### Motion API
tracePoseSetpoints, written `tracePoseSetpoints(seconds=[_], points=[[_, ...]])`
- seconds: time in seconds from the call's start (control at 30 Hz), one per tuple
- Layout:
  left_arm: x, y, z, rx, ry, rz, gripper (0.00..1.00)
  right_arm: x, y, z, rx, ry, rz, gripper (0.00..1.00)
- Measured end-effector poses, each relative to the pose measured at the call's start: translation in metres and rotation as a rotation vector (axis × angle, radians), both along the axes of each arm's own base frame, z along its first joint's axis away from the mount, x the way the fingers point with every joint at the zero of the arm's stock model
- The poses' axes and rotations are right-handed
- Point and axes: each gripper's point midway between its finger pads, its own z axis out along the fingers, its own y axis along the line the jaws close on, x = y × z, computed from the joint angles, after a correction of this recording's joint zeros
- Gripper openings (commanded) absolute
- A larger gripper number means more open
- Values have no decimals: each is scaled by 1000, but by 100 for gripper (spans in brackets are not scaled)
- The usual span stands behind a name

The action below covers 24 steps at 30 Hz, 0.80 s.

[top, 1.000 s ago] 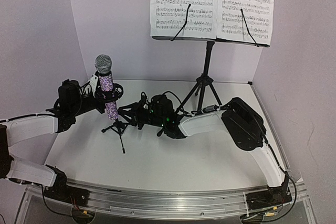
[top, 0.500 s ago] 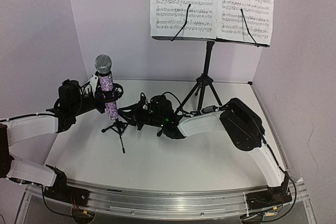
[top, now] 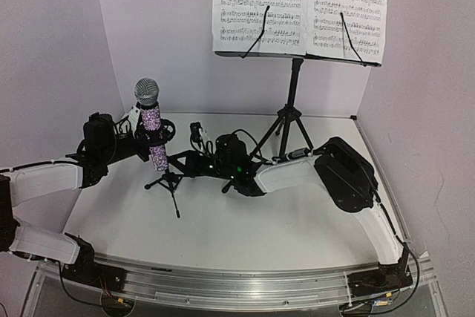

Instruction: Pack up the instrument practice props

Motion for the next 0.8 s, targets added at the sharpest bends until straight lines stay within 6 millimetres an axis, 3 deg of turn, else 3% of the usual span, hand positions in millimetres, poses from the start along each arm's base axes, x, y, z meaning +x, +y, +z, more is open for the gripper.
tracePoseSetpoints(seconds=[0.2, 0.4, 0.47, 0.57, 0.8], points=[[-2, -2, 0, -1, 1, -12, 0, -3, -1, 0, -177, -630, 65, 0], [-3, -3, 0, 1, -1, -20, 0, -4, -1, 0, -266, -956, 94, 3], [-3, -3, -1, 3, -3, -22, 0, -4, -1, 0, -277, -998, 98, 14], [-3, -4, -1, 12, -15, -30, 0, -4, -1, 0, -282, -1017, 100, 40], [-8, -3, -13, 24, -50, -35, 0, -16, -9, -14, -297, -952, 128, 78]])
